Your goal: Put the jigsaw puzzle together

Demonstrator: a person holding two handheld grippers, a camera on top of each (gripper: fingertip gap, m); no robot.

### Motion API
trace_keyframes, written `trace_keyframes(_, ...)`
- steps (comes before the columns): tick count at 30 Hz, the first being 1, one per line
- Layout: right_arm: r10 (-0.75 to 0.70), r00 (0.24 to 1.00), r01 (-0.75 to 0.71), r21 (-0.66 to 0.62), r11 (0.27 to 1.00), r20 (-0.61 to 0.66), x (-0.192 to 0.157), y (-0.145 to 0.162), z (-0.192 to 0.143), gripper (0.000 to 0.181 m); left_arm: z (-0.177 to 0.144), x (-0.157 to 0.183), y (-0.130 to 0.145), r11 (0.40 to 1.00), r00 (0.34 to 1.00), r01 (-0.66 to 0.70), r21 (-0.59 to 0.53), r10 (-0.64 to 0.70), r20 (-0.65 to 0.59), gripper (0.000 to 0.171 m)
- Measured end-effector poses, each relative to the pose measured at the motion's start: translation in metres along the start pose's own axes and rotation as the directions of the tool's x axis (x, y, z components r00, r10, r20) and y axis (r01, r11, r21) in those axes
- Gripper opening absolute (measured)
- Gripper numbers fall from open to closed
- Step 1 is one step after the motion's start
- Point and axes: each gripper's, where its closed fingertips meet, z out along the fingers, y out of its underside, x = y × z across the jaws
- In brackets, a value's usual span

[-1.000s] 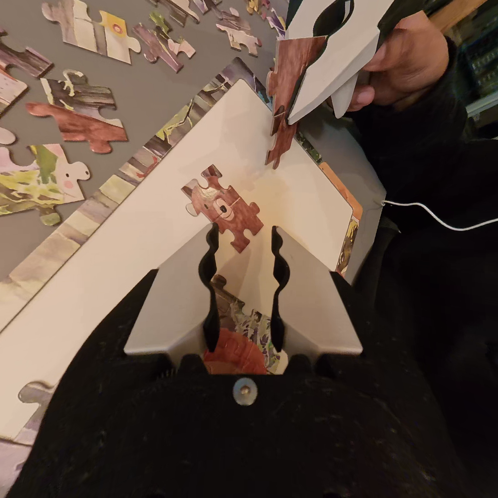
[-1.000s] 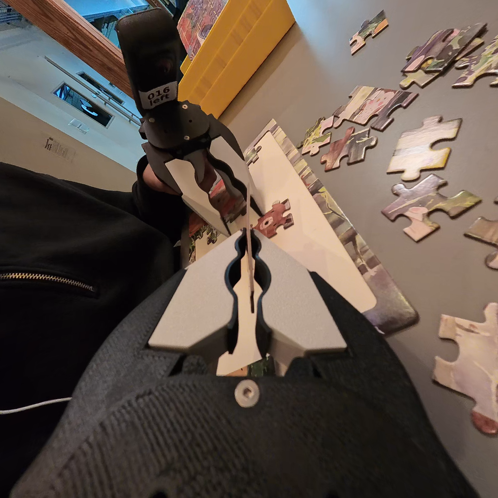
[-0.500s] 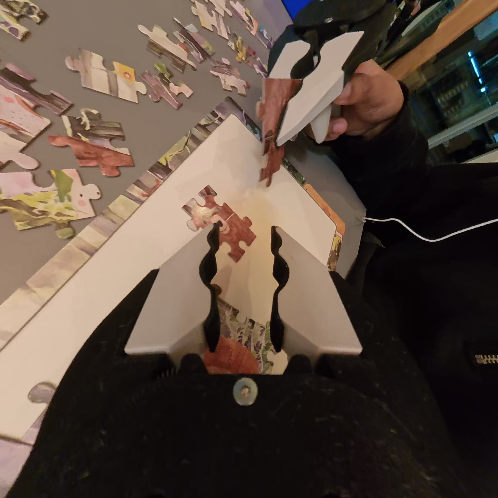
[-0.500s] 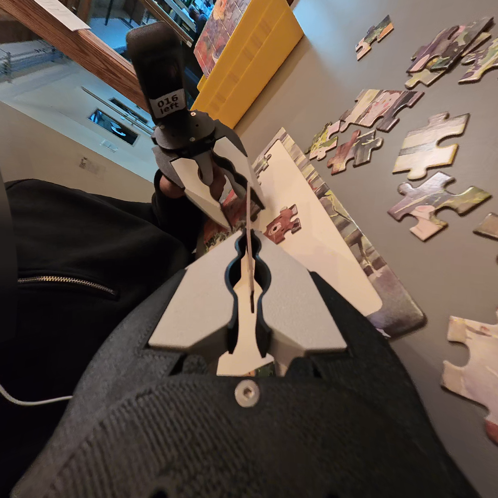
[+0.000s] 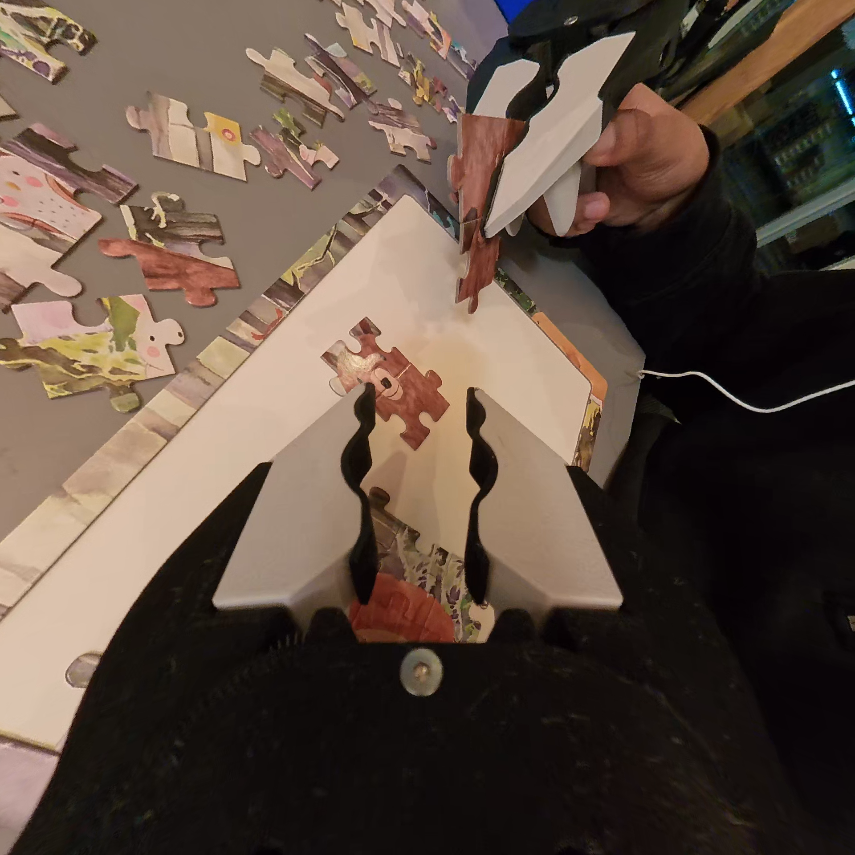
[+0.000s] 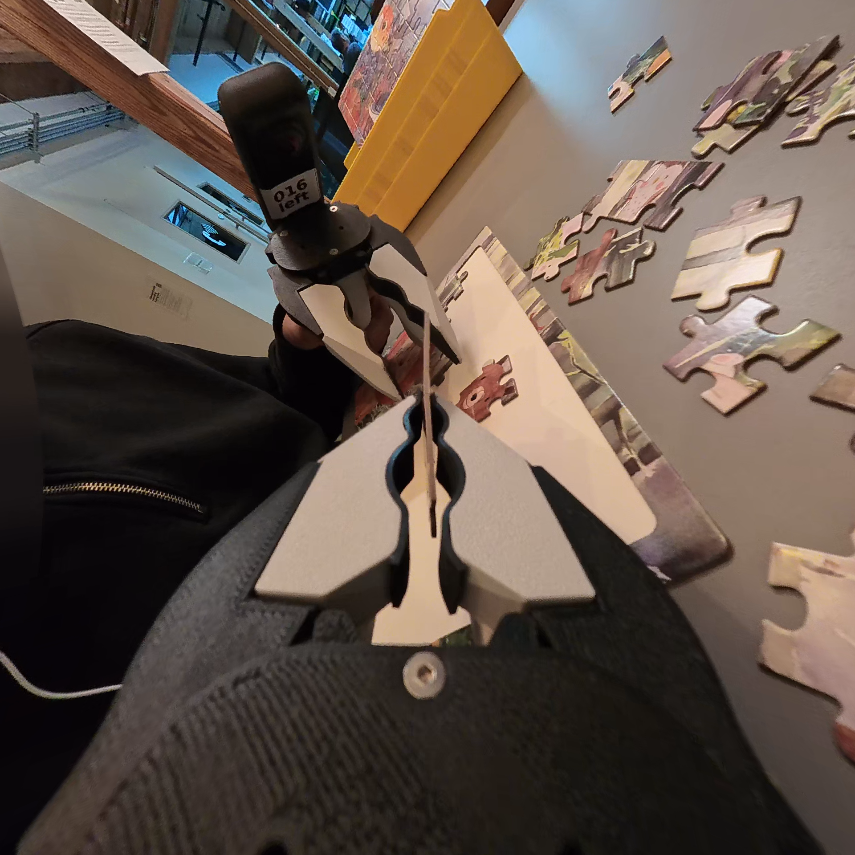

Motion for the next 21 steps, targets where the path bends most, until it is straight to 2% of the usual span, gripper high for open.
trace_keyframes(13, -0.001, 0.998, 0.001, 0.003, 1.000, -0.066, 0.0097, 0.0000, -0.0007, 0.000, 0.0026, -0.0007, 0.0030, 1.000, 1.000, -0.010, -0.015, 0.010, 0.005, 0.038)
trace_keyframes(21, 0.034, 0.999, -0.033, 0.028, 0.999, -0.039, 0.0093, -0.0026, -0.0012, 0.000, 0.0049, -0.0020, 0.0076, 0.999, 1.000, -0.009, -0.040, 0.009, 0.009, 0.038)
